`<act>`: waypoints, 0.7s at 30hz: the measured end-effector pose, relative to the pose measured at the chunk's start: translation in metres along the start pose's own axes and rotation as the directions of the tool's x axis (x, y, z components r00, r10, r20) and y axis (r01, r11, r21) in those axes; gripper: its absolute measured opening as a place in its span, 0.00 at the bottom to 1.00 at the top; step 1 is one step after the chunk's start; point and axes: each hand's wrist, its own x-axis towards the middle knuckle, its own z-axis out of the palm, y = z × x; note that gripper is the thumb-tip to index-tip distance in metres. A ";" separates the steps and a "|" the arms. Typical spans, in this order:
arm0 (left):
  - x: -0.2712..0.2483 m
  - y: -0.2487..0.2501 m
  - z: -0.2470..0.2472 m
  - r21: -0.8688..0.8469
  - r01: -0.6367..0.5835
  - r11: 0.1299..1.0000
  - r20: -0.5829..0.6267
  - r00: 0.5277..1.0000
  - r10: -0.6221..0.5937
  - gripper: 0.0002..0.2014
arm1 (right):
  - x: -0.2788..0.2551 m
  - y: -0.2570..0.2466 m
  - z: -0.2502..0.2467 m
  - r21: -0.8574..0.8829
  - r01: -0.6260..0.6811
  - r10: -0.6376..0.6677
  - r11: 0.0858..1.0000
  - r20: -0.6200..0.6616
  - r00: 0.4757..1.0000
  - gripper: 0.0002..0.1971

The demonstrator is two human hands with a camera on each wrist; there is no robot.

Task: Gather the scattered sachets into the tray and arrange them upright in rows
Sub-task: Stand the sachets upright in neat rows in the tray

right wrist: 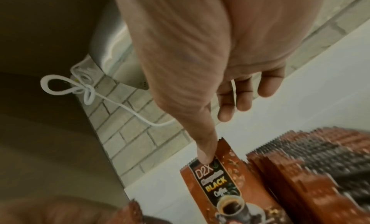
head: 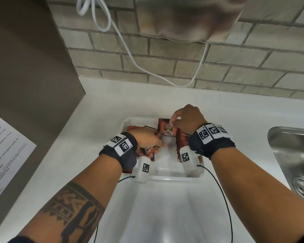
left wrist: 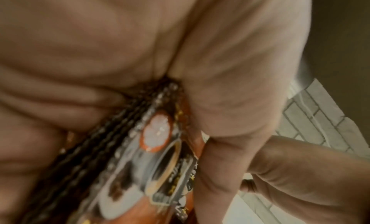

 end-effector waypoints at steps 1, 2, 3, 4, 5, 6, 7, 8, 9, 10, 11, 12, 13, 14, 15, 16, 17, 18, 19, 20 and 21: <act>0.004 0.001 0.002 0.001 0.008 1.000 0.013 1.000 -0.008 0.19 | 0.002 0.000 0.003 -0.004 -0.031 0.031 1.000 0.003 1.000 0.09; 0.009 0.001 0.004 -0.006 0.014 1.000 0.020 1.000 -0.014 0.19 | 0.004 -0.001 0.006 -0.011 -0.052 0.052 0.999 0.011 0.999 0.09; 0.013 0.002 0.006 -0.017 0.018 1.000 0.022 1.000 -0.017 0.18 | 0.006 0.000 0.009 -0.021 -0.062 0.063 0.998 0.023 0.998 0.08; 0.016 0.004 0.007 -0.027 0.022 0.999 0.027 0.999 -0.021 0.17 | 0.009 0.000 0.011 -0.031 -0.069 0.070 0.997 0.039 0.997 0.08; 0.020 0.005 0.008 -0.034 0.026 0.999 0.031 0.999 -0.025 0.16 | 0.010 0.000 0.014 -0.042 -0.076 0.078 0.996 0.050 0.996 0.08; 0.022 0.006 0.009 -0.040 0.026 0.999 0.034 0.999 -0.025 0.14 | 0.012 0.000 0.016 -0.050 -0.081 0.084 0.995 0.056 0.995 0.08; 0.025 0.007 0.009 -0.050 0.028 0.998 0.032 0.999 -0.026 0.13 | 0.014 0.001 0.018 -0.056 -0.085 0.088 0.995 0.057 0.994 0.08; 0.027 0.008 0.010 -0.062 0.028 0.998 0.029 0.999 -0.027 0.13 | 0.015 0.001 0.020 -0.061 -0.085 0.088 0.994 0.051 0.995 0.08; 0.029 0.008 0.010 -0.067 0.031 0.997 0.026 0.999 -0.030 0.14 | 0.016 0.001 0.021 -0.071 -0.085 0.088 0.994 0.043 0.995 0.09; 0.031 0.008 0.010 -0.062 0.034 0.997 0.024 0.999 -0.033 0.16 | 0.017 0.001 0.021 -0.082 -0.085 0.089 0.993 0.039 0.995 0.09; 0.033 0.008 0.009 -0.052 0.035 0.998 0.021 0.999 -0.034 0.17 | 0.017 0.001 0.021 -0.092 -0.087 0.091 0.992 0.038 0.995 0.08; 0.034 0.009 0.009 -0.045 0.033 0.998 0.018 0.999 -0.032 0.17 | 0.018 0.001 0.021 -0.099 -0.089 0.093 0.991 0.040 0.995 0.08; 0.035 0.010 0.008 -0.043 0.033 0.999 0.015 0.999 -0.033 0.17 | 0.018 0.001 0.020 -0.101 -0.089 0.094 0.991 0.042 0.995 0.09; 0.036 0.010 0.007 -0.043 0.034 0.999 0.015 0.999 -0.033 0.17 | 0.019 0.001 0.019 -0.099 -0.088 0.093 0.991 0.041 0.995 0.09; 0.037 0.010 0.006 -0.041 0.035 0.999 0.018 0.999 -0.034 0.17 | 0.019 0.001 0.018 -0.096 -0.085 0.090 0.992 0.041 0.995 0.10; 0.038 0.011 0.006 -0.040 0.035 0.999 0.023 0.999 -0.035 0.17 | 0.020 0.001 0.018 -0.093 -0.081 0.086 0.992 0.046 0.995 0.11; 0.038 0.011 0.005 -0.036 0.036 0.999 0.027 0.999 -0.035 0.17 | 0.020 0.001 0.017 -0.092 -0.076 0.081 0.993 0.053 0.995 0.11; 0.039 0.011 0.005 -0.032 0.035 0.999 0.032 0.999 -0.034 0.17 | 0.021 0.001 0.017 -0.087 -0.072 0.077 0.994 0.058 0.995 0.11; 0.040 0.012 0.005 -0.030 0.033 0.999 0.034 0.999 -0.032 0.17 | 0.022 0.002 0.017 -0.079 -0.070 0.074 0.994 0.059 0.995 0.11; 0.040 0.012 0.004 -0.032 0.030 0.999 0.036 0.999 -0.029 0.17 | 0.023 0.002 0.018 -0.069 -0.067 0.071 0.995 0.058 0.996 0.11; 0.041 0.013 0.004 -0.035 0.030 0.999 0.037 0.999 -0.029 0.17 | 0.024 0.003 0.018 -0.063 -0.064 0.067 0.996 0.054 0.996 0.11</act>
